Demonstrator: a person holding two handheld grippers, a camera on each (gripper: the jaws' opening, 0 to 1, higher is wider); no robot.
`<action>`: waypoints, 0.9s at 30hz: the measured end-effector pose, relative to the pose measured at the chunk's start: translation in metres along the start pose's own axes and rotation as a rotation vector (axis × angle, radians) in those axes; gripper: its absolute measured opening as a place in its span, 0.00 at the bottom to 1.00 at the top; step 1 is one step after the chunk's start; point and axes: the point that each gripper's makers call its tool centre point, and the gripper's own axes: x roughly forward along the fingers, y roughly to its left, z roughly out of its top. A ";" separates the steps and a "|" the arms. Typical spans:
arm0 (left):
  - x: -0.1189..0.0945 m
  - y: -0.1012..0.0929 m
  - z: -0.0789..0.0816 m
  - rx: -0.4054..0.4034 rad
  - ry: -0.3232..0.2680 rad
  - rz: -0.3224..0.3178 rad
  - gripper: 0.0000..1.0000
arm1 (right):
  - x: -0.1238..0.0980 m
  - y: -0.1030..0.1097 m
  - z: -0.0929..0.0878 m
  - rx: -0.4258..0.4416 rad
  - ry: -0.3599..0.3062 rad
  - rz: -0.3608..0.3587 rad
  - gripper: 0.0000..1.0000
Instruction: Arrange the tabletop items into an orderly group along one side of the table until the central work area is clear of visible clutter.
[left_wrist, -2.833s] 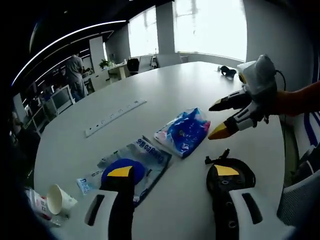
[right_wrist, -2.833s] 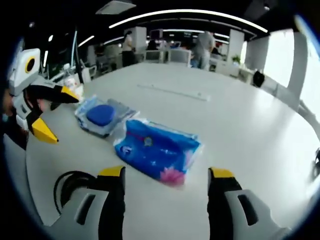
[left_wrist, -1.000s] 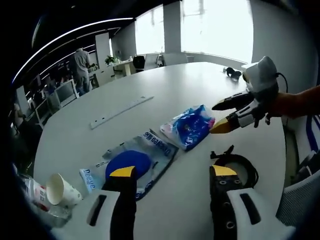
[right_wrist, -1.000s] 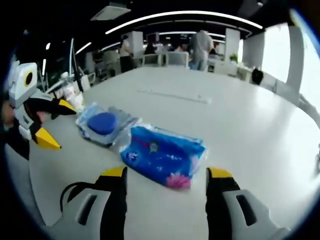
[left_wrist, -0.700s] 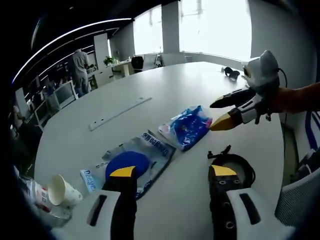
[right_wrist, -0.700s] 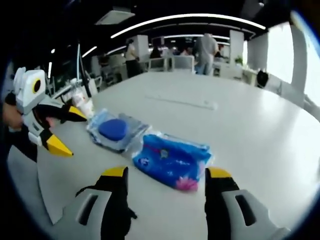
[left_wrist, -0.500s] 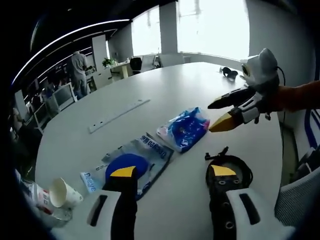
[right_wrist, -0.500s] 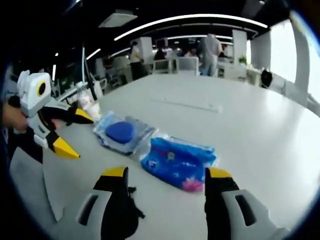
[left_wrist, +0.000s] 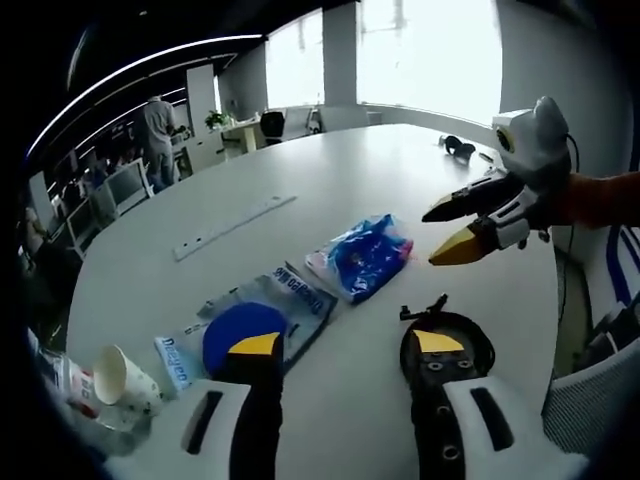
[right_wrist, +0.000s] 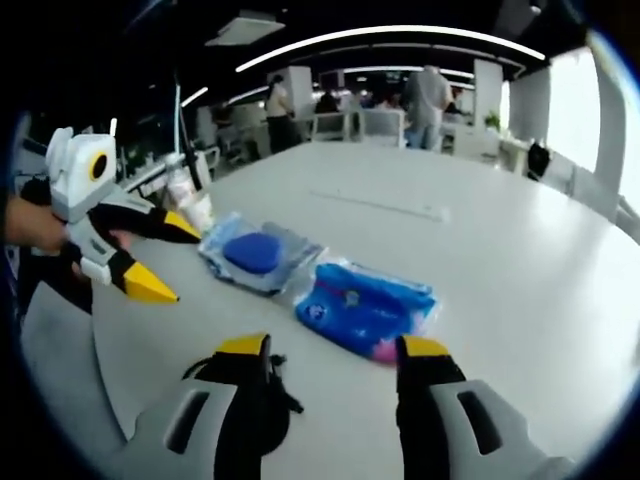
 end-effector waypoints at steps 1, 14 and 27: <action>0.000 0.000 0.000 -0.003 0.001 0.001 0.47 | -0.001 0.001 -0.001 0.002 0.004 0.000 0.46; -0.001 -0.005 -0.007 -0.028 0.023 0.006 0.38 | -0.009 0.017 -0.019 0.003 0.053 0.012 0.43; 0.005 -0.017 -0.016 -0.051 0.053 -0.015 0.32 | -0.013 0.023 -0.035 -0.029 0.068 0.000 0.40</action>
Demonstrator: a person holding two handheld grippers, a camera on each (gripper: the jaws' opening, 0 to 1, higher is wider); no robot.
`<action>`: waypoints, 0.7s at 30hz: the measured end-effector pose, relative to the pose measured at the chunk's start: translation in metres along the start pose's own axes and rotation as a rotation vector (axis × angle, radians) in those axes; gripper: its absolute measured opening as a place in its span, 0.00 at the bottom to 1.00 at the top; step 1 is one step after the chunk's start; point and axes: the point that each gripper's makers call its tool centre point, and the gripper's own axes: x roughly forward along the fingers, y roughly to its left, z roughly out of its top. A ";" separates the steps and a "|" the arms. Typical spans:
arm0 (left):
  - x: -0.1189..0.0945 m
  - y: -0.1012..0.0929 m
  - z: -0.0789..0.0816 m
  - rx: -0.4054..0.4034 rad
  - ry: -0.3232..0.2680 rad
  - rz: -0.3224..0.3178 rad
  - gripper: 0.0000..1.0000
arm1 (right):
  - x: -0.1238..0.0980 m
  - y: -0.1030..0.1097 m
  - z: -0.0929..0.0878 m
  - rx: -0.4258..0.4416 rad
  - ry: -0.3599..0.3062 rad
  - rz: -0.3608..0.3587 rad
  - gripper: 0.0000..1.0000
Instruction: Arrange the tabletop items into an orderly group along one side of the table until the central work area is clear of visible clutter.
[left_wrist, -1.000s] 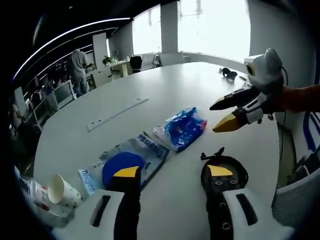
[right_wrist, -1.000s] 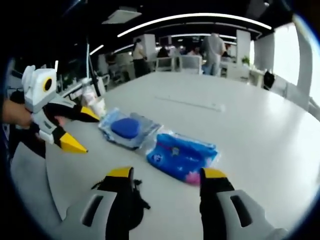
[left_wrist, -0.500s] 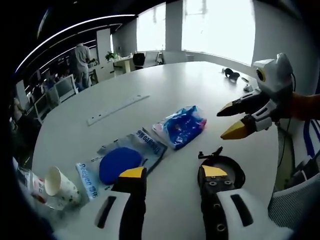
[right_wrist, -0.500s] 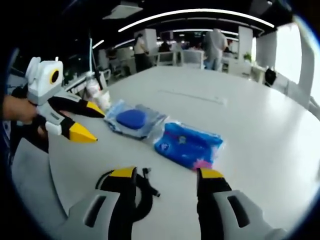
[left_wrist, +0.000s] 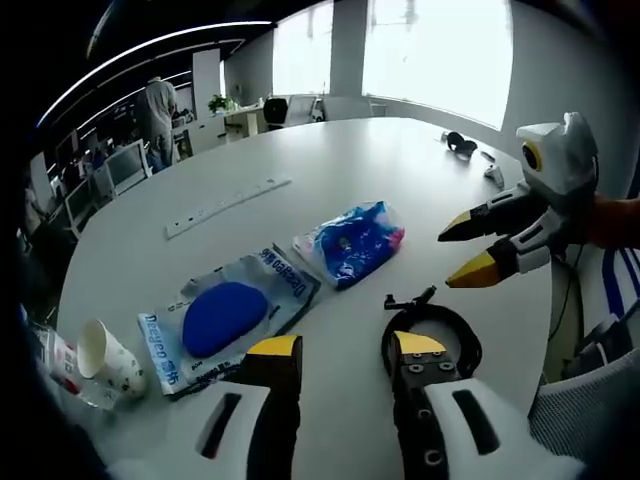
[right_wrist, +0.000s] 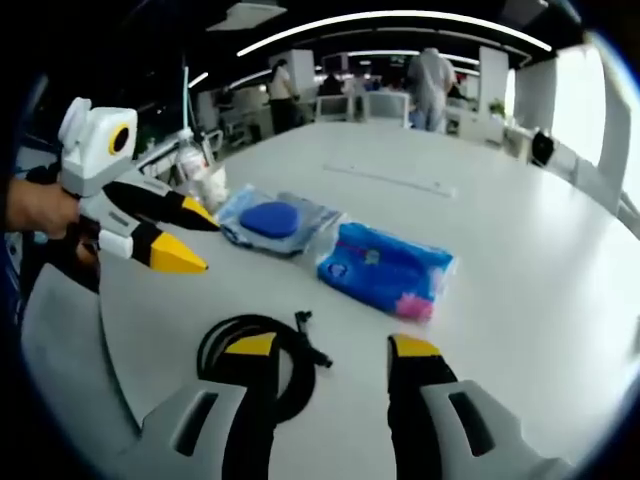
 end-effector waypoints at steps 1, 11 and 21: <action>0.001 -0.001 -0.001 -0.001 0.003 -0.001 0.32 | 0.001 0.001 0.000 -0.001 -0.003 0.003 0.40; 0.007 -0.006 -0.006 -0.034 0.020 -0.009 0.31 | -0.003 0.008 -0.014 0.005 0.032 0.007 0.38; 0.018 -0.017 -0.013 -0.034 0.050 -0.023 0.30 | -0.004 0.013 -0.026 0.025 0.068 0.016 0.33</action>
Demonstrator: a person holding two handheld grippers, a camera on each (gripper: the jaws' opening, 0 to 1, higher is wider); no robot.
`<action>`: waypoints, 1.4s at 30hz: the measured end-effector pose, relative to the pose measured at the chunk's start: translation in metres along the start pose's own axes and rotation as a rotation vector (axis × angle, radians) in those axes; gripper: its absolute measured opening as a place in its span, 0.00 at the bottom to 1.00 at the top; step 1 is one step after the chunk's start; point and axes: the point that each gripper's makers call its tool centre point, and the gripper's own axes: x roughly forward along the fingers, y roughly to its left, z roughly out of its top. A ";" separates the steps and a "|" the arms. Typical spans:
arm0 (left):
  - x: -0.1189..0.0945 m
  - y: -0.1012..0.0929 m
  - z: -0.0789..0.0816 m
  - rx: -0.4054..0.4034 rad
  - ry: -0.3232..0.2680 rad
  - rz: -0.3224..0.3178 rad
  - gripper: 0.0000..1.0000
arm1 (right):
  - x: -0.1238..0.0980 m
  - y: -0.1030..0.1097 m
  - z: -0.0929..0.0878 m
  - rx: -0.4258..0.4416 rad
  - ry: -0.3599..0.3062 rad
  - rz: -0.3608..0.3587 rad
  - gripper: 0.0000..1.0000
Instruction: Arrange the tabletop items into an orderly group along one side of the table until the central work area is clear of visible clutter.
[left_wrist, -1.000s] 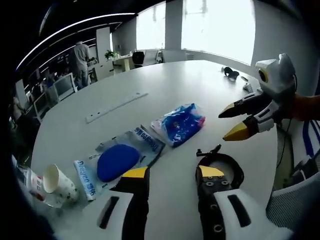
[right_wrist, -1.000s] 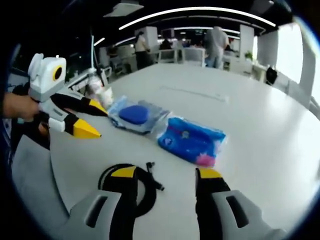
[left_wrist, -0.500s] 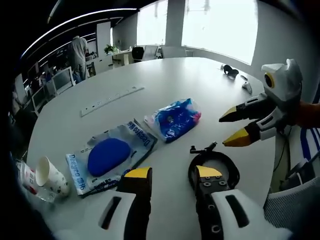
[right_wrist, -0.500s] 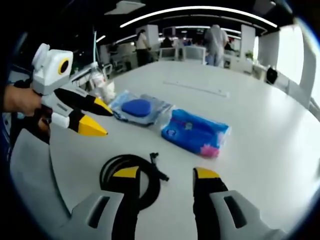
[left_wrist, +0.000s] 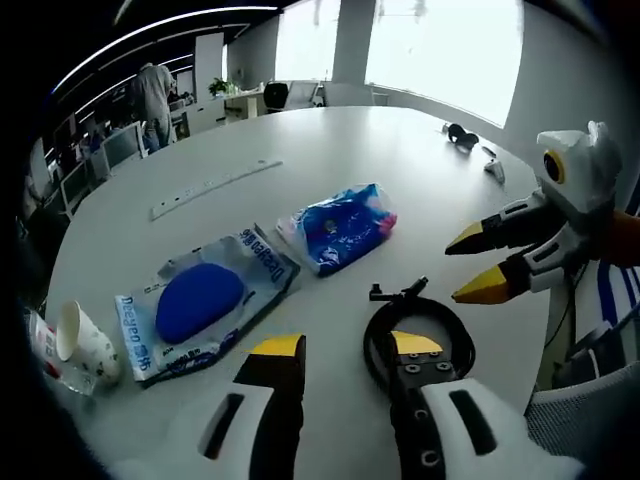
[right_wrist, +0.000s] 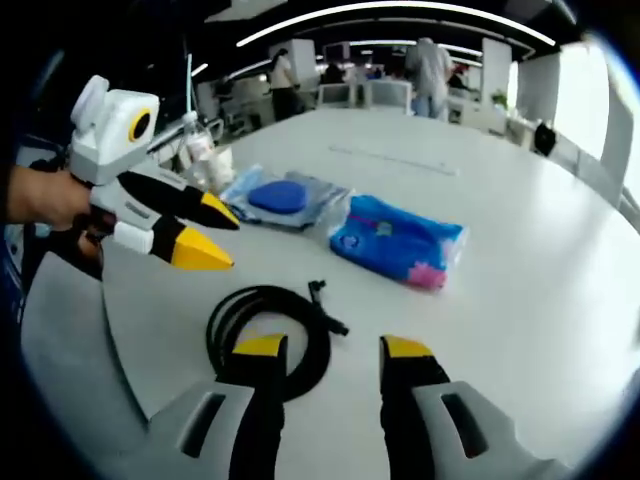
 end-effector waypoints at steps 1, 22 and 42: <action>0.001 -0.001 -0.001 0.007 0.002 0.000 0.30 | 0.001 0.001 -0.001 0.000 0.004 0.001 0.33; 0.023 -0.024 -0.024 -0.010 0.085 -0.028 0.33 | 0.011 0.011 -0.021 0.029 0.072 0.021 0.31; 0.038 -0.030 -0.040 0.055 0.154 -0.018 0.25 | 0.019 0.016 -0.038 0.040 0.131 0.003 0.25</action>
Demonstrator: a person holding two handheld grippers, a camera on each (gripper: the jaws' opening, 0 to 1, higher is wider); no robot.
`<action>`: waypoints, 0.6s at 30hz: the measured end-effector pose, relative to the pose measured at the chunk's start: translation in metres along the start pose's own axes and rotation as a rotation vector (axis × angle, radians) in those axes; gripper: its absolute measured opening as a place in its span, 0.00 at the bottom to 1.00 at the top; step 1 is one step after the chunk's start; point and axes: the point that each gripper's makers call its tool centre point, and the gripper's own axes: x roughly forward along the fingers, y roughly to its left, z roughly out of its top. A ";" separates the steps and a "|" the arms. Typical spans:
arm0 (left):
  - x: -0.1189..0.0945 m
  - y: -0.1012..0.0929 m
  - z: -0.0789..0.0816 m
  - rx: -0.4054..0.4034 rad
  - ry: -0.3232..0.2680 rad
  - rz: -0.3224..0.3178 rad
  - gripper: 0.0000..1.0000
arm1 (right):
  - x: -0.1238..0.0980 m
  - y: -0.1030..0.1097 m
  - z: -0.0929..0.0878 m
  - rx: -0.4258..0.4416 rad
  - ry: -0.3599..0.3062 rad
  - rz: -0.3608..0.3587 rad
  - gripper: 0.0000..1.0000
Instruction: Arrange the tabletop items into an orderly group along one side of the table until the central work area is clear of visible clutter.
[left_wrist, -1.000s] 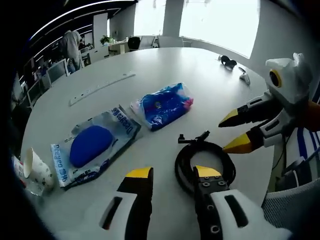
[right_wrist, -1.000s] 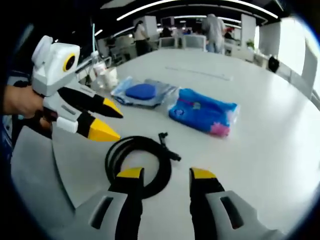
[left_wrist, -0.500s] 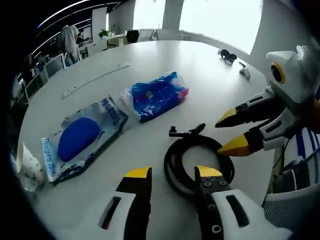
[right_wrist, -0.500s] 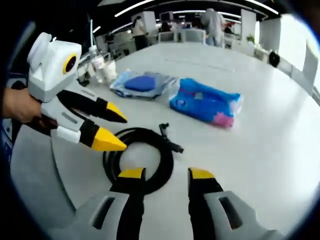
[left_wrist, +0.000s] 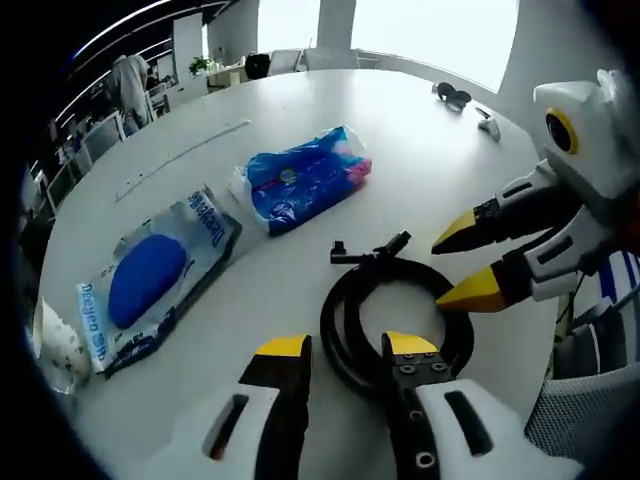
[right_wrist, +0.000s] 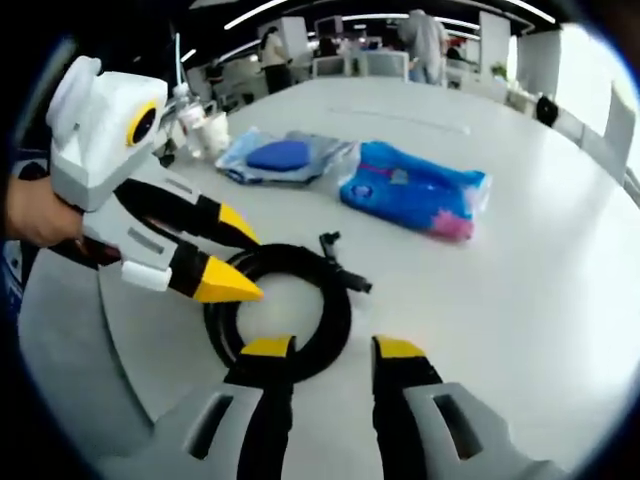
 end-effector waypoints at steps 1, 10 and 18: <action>0.000 0.000 0.000 -0.005 -0.006 -0.005 0.25 | 0.001 0.002 -0.001 0.002 -0.004 0.001 0.25; 0.003 -0.002 0.002 0.059 0.001 0.013 0.20 | 0.004 0.005 0.002 0.006 0.025 -0.040 0.15; 0.001 -0.002 0.000 0.015 -0.001 0.016 0.11 | 0.004 0.002 0.001 0.077 0.025 -0.072 0.07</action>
